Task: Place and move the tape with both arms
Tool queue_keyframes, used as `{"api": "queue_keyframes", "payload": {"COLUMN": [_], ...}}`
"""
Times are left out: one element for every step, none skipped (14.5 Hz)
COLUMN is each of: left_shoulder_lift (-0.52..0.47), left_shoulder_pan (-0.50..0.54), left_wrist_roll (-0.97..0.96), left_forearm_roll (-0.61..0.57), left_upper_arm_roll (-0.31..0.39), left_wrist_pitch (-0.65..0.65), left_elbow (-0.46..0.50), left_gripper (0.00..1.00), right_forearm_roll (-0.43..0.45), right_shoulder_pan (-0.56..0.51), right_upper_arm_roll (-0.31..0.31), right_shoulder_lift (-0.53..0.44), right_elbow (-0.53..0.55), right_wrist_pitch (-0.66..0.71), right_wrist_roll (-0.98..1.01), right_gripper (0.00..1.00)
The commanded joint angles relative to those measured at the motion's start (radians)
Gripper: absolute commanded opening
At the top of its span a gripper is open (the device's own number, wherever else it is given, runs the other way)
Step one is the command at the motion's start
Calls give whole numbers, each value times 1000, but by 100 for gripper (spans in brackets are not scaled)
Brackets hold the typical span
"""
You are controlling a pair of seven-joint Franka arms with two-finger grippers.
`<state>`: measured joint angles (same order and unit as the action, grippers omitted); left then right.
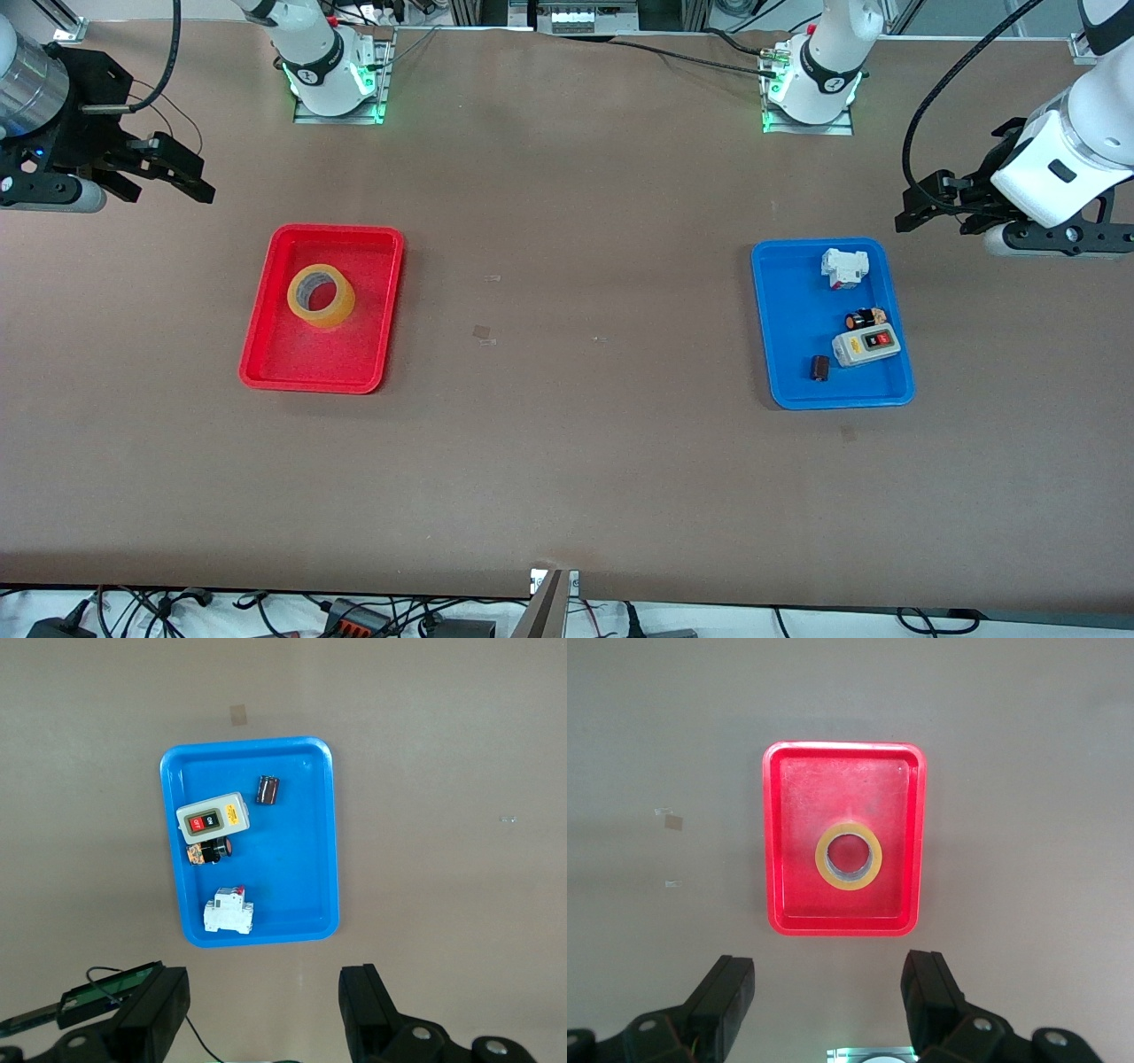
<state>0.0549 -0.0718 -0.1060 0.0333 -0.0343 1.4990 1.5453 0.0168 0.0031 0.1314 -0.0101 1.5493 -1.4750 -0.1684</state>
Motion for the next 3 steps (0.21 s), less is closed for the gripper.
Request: {"api": "queue_keyframes", "payload": {"left_shoulder_lift": [-1, -1, -1], "left_shoulder_pan": [3, 3, 3], "left_wrist_roll": [22, 22, 22], "left_forearm_roll": [-19, -19, -19], "left_upper_arm_roll": [-6, -6, -6], "left_wrist_pitch": [-3, -2, -2], "left_elbow": [-14, -16, -14], "left_gripper": [100, 100, 100], "right_forearm_roll": [8, 8, 8], "right_shoulder_pan": [-5, -5, -5], "right_upper_arm_roll": [5, 5, 5], "right_shoulder_lift": [-39, -39, -39], "right_elbow": [43, 43, 43], "right_wrist_pitch": [-18, -18, -16], "right_wrist_roll": [20, 20, 20], "right_gripper": [98, 98, 98]}}
